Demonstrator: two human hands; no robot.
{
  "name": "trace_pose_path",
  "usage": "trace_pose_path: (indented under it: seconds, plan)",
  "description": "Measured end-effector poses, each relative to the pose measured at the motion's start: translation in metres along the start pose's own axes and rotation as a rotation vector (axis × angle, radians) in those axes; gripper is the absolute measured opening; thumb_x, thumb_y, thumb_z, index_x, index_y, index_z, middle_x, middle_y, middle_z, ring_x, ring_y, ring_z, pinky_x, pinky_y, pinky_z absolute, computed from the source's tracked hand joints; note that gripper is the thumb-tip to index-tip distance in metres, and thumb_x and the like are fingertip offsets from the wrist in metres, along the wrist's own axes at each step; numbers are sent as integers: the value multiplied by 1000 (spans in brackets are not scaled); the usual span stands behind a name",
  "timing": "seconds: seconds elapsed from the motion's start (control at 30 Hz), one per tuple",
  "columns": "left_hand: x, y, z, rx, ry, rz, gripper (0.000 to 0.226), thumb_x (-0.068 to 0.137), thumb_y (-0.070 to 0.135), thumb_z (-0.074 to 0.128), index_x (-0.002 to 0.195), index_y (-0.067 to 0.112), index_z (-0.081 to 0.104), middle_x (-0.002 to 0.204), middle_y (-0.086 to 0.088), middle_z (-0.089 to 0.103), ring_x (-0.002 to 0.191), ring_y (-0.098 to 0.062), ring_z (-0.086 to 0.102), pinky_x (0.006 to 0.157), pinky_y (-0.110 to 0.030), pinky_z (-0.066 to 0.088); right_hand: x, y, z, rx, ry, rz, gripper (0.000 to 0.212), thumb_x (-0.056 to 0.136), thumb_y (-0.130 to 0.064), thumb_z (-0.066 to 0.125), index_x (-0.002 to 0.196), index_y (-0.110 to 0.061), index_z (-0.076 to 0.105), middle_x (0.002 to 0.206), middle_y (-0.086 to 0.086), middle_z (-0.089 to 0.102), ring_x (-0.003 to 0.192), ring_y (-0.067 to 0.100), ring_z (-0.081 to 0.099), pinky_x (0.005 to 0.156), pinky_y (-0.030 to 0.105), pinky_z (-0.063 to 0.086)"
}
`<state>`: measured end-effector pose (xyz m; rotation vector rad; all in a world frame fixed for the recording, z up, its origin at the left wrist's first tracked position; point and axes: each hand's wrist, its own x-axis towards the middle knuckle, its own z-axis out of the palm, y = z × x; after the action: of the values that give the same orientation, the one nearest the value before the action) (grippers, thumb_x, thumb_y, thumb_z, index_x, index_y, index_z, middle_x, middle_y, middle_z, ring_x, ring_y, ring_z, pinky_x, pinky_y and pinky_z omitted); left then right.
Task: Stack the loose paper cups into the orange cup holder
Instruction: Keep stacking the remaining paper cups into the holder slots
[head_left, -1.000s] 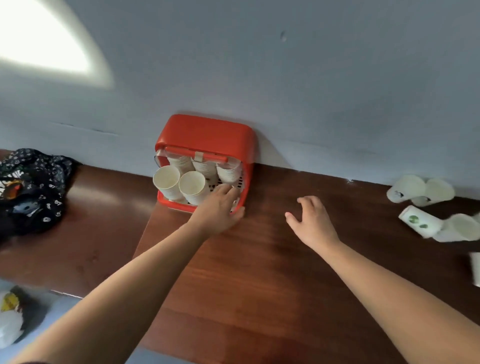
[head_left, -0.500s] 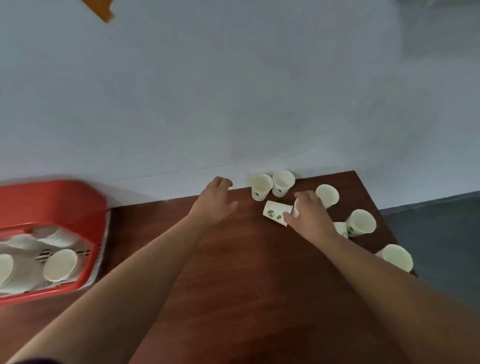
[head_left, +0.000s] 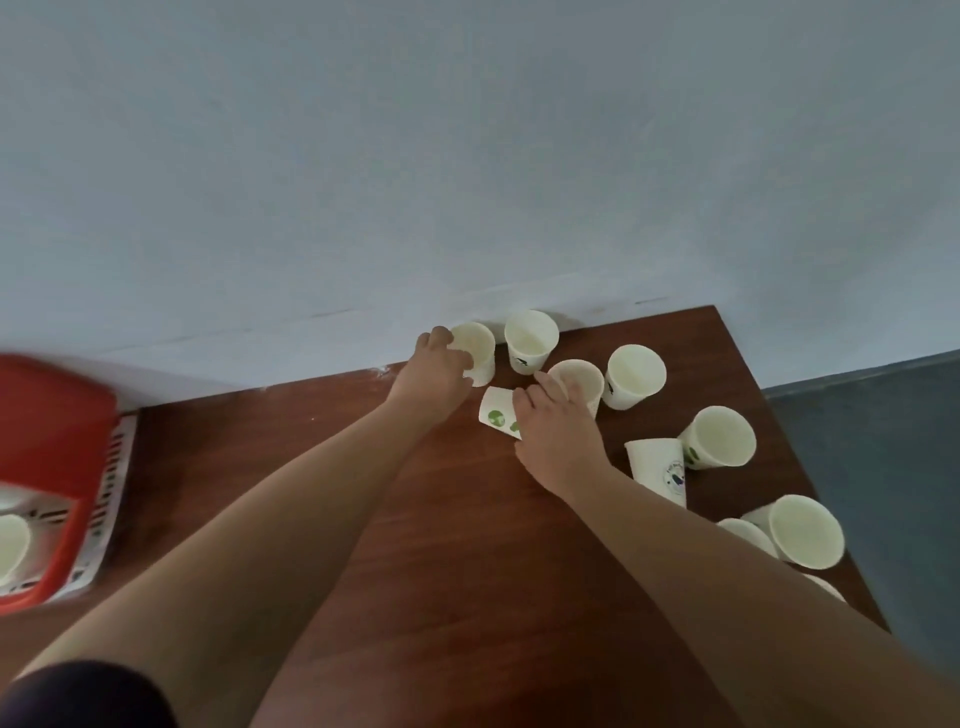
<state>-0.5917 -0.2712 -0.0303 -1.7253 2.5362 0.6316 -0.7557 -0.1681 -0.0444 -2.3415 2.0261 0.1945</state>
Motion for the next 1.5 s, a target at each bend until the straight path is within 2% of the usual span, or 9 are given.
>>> trace_pose_path:
  seconds: [0.13,0.33,0.5,0.63,0.73,0.93,1.13,1.33,1.5]
  plan:
    - [-11,-14,4,-42,59,0,19,95,20,59,106,15,74,137,-10,35,128,-28,33,100,-44,47,3,-7,8,-79,-61,-9,53,83,-30,70,129,-9,55,127,11,58,136,30,40,119,52,17]
    - [-43,-47,-5,-188,69,-58,10,92,24,64,98,17,66,158,-13,27,140,-32,36,110,-41,37,0,-26,8,-70,-50,-48,43,75,-26,72,113,-11,60,109,9,57,108,29,51,106,45,34]
    - [-90,-91,-35,-308,84,-126,12,84,22,69,85,20,58,148,-9,41,130,-29,45,100,-34,41,-5,-73,-23,229,-47,13,52,76,-35,70,120,-15,50,114,5,47,100,22,53,89,36,45]
    - [-144,-129,-70,-376,144,-171,39,82,27,75,114,21,56,132,-2,44,115,-22,50,93,-29,41,-6,-127,-63,520,-88,48,54,78,-30,70,123,-12,46,115,3,37,86,19,53,72,28,47]
    - [-197,-162,-97,-384,165,-184,72,81,35,77,141,24,38,139,1,39,122,-17,44,102,-34,41,-6,-177,-90,633,-146,40,53,80,-32,67,125,-14,45,115,0,33,84,19,54,67,28,48]
    - [-304,-247,-134,-318,280,-287,83,80,40,79,148,22,37,139,0,37,125,-15,41,105,-35,38,-11,-284,-125,692,-156,-45,55,79,-35,68,127,-20,45,112,-2,38,92,16,52,66,24,45]
    - [-373,-328,-137,-278,403,-435,81,74,44,83,141,16,47,136,-8,43,128,-27,40,109,-42,34,-10,-368,-135,727,-136,-67,63,80,-31,68,135,-16,42,124,2,44,108,19,52,80,31,51]
    - [-377,-368,-123,-114,439,-493,78,75,60,73,139,24,48,137,-3,49,135,-32,35,111,-47,28,-9,-416,-131,751,-134,-37,74,83,-29,72,144,-15,33,139,5,40,120,21,51,80,23,49]
    - [-356,-380,-115,-14,413,-447,79,80,63,66,142,19,46,136,-2,51,132,-29,39,111,-43,26,-4,-426,-127,769,-86,38,73,82,-28,72,142,-12,35,139,5,43,126,21,47,90,25,44]
